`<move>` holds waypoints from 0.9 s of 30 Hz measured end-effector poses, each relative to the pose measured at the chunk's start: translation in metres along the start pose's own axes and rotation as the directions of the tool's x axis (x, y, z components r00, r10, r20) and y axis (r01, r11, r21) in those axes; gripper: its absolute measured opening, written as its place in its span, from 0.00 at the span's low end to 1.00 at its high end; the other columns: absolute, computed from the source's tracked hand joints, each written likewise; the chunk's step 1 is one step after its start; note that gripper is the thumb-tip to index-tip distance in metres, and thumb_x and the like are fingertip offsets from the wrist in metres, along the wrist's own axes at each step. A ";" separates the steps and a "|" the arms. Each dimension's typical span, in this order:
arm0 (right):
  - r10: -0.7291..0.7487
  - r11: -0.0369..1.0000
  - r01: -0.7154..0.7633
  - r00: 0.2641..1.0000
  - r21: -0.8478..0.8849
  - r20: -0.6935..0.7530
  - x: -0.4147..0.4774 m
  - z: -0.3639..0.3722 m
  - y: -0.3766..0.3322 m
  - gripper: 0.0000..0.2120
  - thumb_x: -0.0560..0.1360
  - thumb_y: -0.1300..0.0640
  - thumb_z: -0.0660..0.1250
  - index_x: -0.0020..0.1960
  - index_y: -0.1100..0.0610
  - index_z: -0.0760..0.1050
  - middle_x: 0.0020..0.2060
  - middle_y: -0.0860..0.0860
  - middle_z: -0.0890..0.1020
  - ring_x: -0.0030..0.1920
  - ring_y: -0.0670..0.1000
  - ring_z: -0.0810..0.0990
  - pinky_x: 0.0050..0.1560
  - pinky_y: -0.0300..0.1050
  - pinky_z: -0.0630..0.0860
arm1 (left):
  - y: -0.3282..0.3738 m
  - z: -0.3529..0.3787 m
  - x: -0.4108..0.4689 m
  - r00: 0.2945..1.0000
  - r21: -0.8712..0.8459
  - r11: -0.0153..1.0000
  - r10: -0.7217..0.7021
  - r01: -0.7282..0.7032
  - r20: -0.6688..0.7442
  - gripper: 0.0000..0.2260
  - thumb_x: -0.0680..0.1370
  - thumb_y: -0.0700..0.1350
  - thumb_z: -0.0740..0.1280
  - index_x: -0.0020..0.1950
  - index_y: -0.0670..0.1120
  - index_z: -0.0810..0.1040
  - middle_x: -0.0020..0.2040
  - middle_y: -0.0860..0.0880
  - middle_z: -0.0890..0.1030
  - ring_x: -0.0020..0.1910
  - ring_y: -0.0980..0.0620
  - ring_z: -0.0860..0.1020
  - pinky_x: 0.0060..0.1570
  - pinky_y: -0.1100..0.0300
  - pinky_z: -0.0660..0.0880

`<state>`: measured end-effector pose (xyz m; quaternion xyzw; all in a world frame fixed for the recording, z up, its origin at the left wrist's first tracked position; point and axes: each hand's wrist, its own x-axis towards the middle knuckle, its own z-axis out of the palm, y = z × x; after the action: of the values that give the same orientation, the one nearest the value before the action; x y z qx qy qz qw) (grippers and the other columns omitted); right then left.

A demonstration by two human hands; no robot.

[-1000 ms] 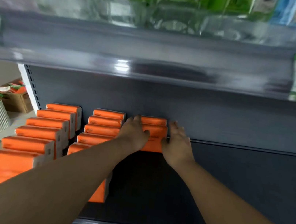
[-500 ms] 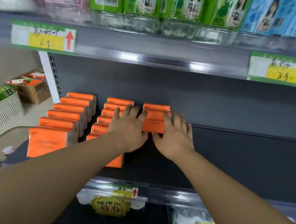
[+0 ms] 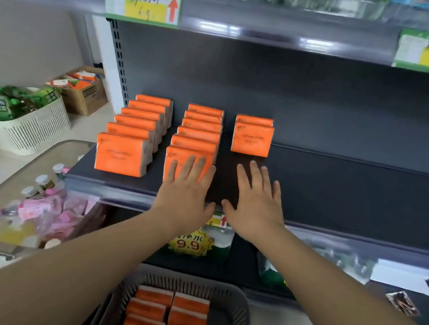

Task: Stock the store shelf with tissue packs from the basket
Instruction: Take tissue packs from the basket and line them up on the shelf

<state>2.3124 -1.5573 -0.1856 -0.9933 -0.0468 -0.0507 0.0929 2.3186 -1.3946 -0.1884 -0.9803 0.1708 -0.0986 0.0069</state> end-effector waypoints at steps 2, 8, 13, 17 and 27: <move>-0.014 1.000 0.014 1.000 0.003 0.019 -0.012 0.011 -0.006 0.39 0.77 0.40 0.57 0.78 0.50 0.39 0.77 0.52 0.39 0.77 0.55 0.37 0.75 0.58 0.39 | -0.004 0.010 -0.017 1.000 0.000 1.000 -0.005 0.005 0.016 0.35 0.78 0.62 0.54 0.79 0.48 0.47 0.80 0.46 0.47 0.79 0.45 0.43 0.75 0.43 0.42; -0.045 0.999 0.043 0.995 0.030 0.093 -0.047 0.050 -0.019 0.38 0.77 0.40 0.56 0.78 0.50 0.38 0.77 0.51 0.39 0.77 0.54 0.37 0.75 0.57 0.39 | -0.013 0.041 -0.063 0.995 -0.004 0.999 -0.037 0.038 0.088 0.35 0.79 0.61 0.55 0.79 0.47 0.46 0.80 0.45 0.47 0.79 0.45 0.43 0.76 0.43 0.44; -0.073 0.996 0.063 0.981 0.061 0.179 -0.076 0.087 -0.026 0.40 0.76 0.41 0.59 0.77 0.50 0.38 0.77 0.51 0.39 0.77 0.54 0.37 0.75 0.58 0.40 | -0.011 0.071 -0.100 0.982 -0.060 0.995 -0.068 0.080 0.179 0.35 0.78 0.60 0.56 0.79 0.47 0.44 0.80 0.45 0.45 0.79 0.46 0.41 0.76 0.45 0.43; -0.090 0.995 0.077 0.964 0.062 0.249 -0.095 0.117 -0.027 0.41 0.76 0.41 0.59 0.77 0.50 0.38 0.77 0.51 0.39 0.77 0.53 0.36 0.76 0.57 0.40 | -0.009 0.098 -0.129 0.964 -0.067 0.994 -0.069 0.089 0.257 0.35 0.79 0.59 0.55 0.79 0.47 0.44 0.80 0.45 0.45 0.79 0.46 0.42 0.76 0.45 0.43; -0.051 0.993 0.004 0.909 0.114 0.413 -0.134 0.189 -0.019 0.41 0.75 0.42 0.63 0.78 0.52 0.44 0.78 0.53 0.47 0.77 0.54 0.45 0.76 0.54 0.44 | -0.003 0.166 -0.183 0.856 -0.096 0.987 -0.061 0.128 0.514 0.35 0.79 0.61 0.54 0.79 0.46 0.47 0.80 0.45 0.48 0.79 0.46 0.43 0.76 0.45 0.42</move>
<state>2.1955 -1.5137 -0.3811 -0.9739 -0.0823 0.1626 0.1351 2.1838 -1.3337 -0.3864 -0.9772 0.1204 0.1744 -0.0156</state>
